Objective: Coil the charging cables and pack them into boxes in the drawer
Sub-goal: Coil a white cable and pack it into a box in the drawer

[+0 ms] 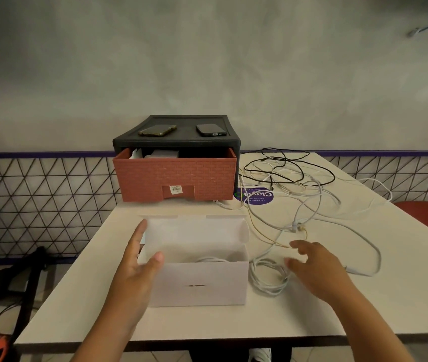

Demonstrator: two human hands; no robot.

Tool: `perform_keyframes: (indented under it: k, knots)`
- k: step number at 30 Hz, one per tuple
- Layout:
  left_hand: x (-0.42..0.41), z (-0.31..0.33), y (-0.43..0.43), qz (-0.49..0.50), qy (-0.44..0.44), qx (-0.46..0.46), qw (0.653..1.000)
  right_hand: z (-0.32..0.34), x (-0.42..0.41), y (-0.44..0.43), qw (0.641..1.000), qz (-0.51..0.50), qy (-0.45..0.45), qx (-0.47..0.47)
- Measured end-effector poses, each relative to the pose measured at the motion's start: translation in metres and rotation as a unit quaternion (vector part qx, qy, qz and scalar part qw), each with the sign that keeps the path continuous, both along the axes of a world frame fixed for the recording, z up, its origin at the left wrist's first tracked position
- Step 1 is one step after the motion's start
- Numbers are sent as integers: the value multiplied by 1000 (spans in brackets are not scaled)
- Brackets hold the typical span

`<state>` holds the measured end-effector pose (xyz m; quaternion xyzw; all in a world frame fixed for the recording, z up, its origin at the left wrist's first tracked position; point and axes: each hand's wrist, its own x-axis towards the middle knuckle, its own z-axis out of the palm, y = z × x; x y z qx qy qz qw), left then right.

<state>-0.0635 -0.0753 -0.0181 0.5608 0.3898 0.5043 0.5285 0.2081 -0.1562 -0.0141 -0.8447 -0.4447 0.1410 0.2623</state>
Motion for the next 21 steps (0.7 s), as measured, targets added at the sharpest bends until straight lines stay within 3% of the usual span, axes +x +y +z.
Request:
perform_keyframes:
  k: [3, 10, 17, 21]
  knots:
    - [0, 0, 1, -4, 6, -7, 1000, -5, 2, 7, 998, 20, 16, -53]
    - [1, -2, 0, -10, 16, -3, 1000, -5, 3, 14, 998, 36, 33, -41]
    - [7, 2, -4, -6, 34, -3, 999, -3, 15, -2, 988, -14, 146, 48]
    - [15, 1, -5, -17, 50, 5, 999, 8, 18, -17, 967, -16, 199, 159]
